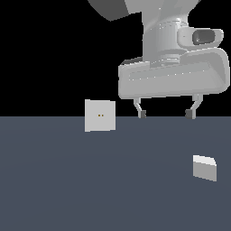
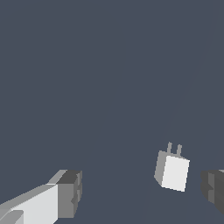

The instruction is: Plug the charger into the wall socket.

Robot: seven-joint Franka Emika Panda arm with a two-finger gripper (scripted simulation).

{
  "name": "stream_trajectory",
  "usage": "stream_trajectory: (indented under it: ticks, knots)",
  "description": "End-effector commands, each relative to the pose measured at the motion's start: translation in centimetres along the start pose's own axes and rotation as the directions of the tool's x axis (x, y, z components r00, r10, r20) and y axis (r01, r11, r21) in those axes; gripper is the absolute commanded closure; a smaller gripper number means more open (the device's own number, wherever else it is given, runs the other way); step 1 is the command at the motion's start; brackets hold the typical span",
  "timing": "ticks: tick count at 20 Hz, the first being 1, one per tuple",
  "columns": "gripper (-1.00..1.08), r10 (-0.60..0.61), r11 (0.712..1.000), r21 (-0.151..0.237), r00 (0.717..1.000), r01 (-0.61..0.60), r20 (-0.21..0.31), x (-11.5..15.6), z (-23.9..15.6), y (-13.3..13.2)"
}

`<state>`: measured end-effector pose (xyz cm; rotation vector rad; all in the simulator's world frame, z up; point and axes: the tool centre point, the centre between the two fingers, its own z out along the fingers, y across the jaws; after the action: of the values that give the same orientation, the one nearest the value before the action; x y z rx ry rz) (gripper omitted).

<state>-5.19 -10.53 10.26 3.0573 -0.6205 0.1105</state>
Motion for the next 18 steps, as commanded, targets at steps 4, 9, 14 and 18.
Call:
stream_trajectory:
  ticks: [4, 9, 14, 18]
  knots:
    - [-0.92, 0.126, 0.992, -0.008, 0.992, -0.126, -0.022, -1.5, 2.1, 3.7]
    - [-0.92, 0.194, 0.981, -0.011, 0.981, -0.194, -0.033, -2.6, 3.3, 5.6]
    - [-0.92, 0.223, 0.975, -0.012, 0.974, -0.224, -0.038, -3.1, 3.9, 6.4]
    - [-0.92, 0.22, 0.975, -0.011, 0.975, -0.221, -0.037, -3.0, 3.9, 6.3]
